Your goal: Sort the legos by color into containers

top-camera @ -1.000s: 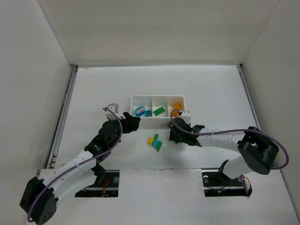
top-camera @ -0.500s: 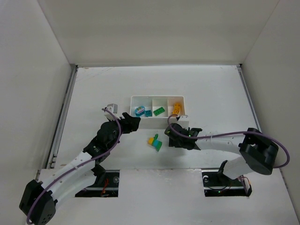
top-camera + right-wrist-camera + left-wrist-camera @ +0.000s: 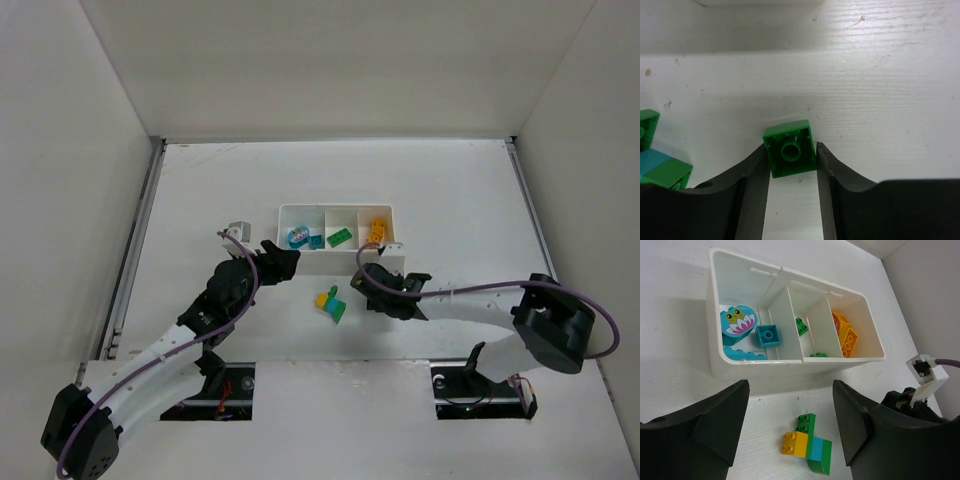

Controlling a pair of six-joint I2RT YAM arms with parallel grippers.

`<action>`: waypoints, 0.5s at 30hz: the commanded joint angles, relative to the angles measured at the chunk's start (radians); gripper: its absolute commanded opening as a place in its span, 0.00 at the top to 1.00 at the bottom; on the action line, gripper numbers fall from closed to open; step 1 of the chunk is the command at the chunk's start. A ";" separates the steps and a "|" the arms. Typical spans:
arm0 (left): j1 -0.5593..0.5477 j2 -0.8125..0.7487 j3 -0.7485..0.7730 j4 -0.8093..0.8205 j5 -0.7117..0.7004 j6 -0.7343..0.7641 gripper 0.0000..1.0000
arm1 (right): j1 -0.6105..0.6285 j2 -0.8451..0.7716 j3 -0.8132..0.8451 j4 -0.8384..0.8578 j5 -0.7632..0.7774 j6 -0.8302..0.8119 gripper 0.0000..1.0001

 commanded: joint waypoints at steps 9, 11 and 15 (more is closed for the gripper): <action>0.003 0.015 -0.008 0.061 0.006 -0.003 0.35 | -0.001 -0.140 0.272 0.056 0.050 -0.211 0.72; 0.004 0.011 -0.009 0.061 0.000 0.000 0.36 | -0.032 -0.075 0.338 0.116 0.038 -0.275 0.71; 0.008 -0.001 -0.015 0.061 -0.005 0.001 0.37 | -0.099 0.054 0.448 0.185 0.023 -0.360 0.70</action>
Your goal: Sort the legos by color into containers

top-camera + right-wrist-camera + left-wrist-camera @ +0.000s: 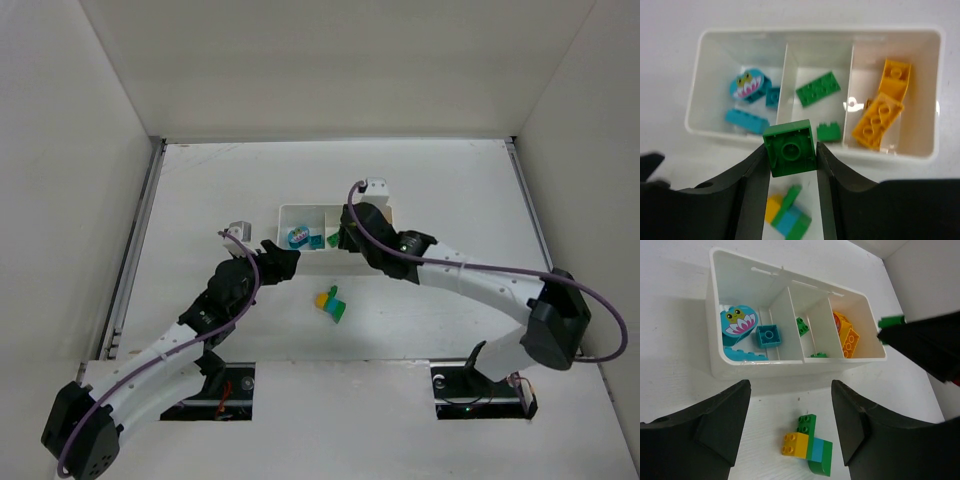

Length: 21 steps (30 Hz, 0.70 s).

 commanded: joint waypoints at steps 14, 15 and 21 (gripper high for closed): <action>0.008 -0.003 -0.014 0.055 -0.005 0.004 0.38 | -0.098 0.176 0.144 0.168 -0.019 -0.169 0.29; 0.007 -0.001 -0.014 0.055 -0.005 0.004 0.38 | -0.092 0.148 0.119 0.168 -0.013 -0.167 0.29; -0.005 0.035 0.009 0.045 0.012 0.002 0.40 | 0.055 -0.090 -0.177 0.229 -0.052 -0.202 0.37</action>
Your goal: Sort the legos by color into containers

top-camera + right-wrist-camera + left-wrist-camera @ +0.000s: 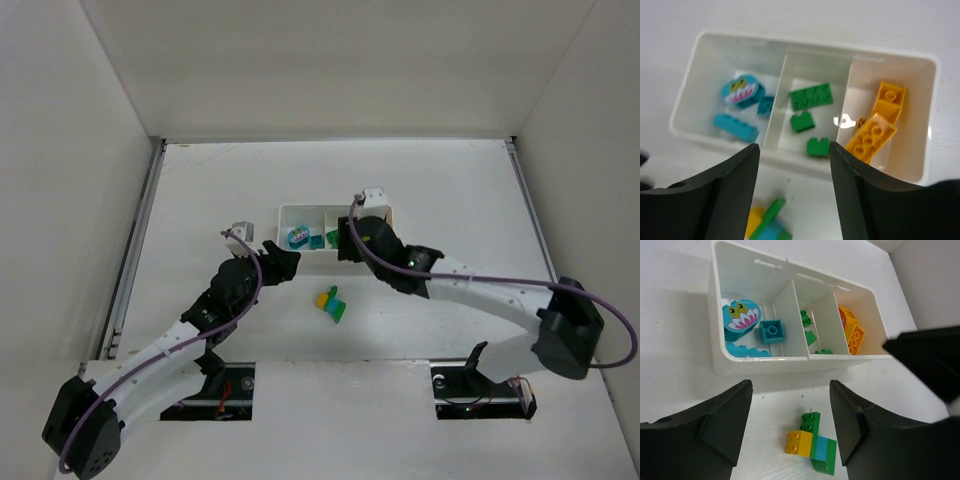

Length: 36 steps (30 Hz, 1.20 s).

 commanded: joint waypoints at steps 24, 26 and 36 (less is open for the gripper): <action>-0.025 -0.104 -0.006 -0.263 0.094 -0.110 0.54 | 0.178 0.091 -0.188 0.074 -0.321 -0.036 0.26; -0.027 -0.107 -0.003 -0.293 0.114 -0.122 0.53 | 0.175 0.103 -0.189 0.071 -0.326 -0.030 0.28; -0.032 -0.117 -0.029 -0.327 0.186 -0.182 0.41 | 0.172 0.145 -0.174 0.048 -0.329 -0.032 0.42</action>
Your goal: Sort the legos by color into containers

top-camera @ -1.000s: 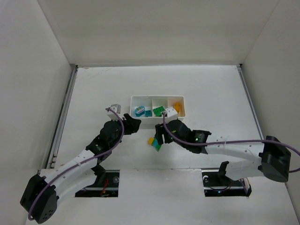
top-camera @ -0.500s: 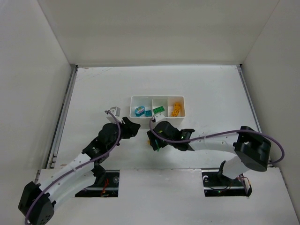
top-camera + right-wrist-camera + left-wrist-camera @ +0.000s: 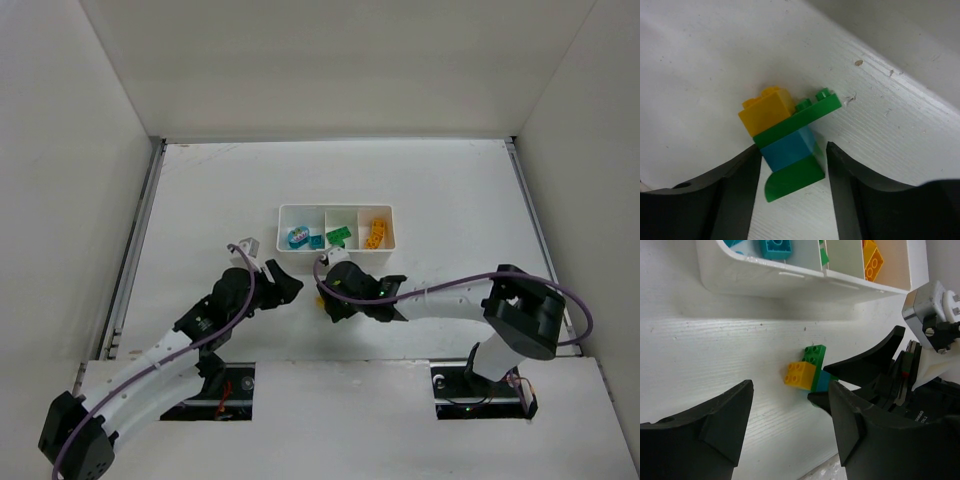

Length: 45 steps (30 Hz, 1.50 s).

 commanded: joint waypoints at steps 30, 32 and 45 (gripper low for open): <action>0.175 0.069 -0.207 0.513 0.506 -0.448 0.31 | -0.001 -0.212 0.003 0.109 -0.243 -0.058 0.51; 0.167 0.073 -0.203 0.521 0.506 -0.447 0.33 | -0.001 -0.201 0.011 0.112 -0.249 -0.058 0.51; 0.101 0.178 -0.171 0.524 0.499 -0.401 0.43 | -0.003 -0.203 0.019 0.136 -0.252 -0.053 0.51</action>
